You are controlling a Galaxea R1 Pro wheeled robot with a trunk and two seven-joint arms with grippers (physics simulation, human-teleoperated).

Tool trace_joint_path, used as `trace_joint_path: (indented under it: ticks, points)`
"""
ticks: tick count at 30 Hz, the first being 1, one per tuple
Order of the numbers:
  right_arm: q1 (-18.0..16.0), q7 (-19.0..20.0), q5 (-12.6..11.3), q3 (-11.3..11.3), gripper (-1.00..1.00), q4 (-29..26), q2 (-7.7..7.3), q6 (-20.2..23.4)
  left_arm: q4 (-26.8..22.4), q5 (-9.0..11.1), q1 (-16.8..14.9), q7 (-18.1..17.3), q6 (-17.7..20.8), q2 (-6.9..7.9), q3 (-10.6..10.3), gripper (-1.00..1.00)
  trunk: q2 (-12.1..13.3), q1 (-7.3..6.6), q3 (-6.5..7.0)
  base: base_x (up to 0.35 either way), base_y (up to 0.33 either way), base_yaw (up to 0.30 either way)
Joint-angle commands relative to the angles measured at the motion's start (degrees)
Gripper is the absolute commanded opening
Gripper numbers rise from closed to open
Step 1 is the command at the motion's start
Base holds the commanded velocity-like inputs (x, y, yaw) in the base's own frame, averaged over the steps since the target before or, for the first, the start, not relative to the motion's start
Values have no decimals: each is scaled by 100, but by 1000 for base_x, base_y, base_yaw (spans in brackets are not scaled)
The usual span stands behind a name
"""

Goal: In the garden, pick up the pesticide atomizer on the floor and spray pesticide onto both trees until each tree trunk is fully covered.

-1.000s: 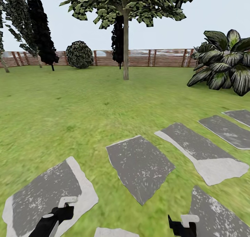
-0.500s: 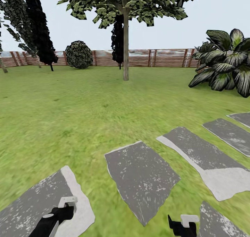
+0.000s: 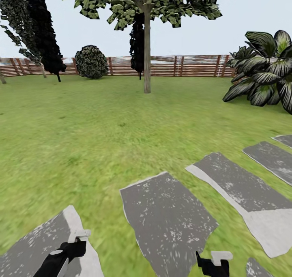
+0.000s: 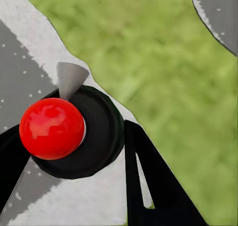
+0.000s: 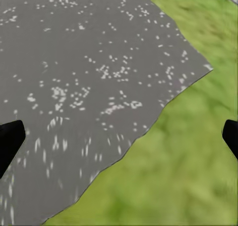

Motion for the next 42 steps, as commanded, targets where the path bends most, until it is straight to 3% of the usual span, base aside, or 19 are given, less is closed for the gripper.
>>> trace_joint_path:
  ticks: [1, 42]
  points:
    - [-4, -3, 50, -38, 100, 5, 3, -19, -10, -19, -2, -40, 34, -3, 22, -100, -2, 2, -5, 344, 0, 0]
    - [-4, -3, 50, -38, 100, 5, 10, -19, -18, -23, -2, -82, 29, -3, 22, -100, -2, 2, -5, 344, 0, 0]
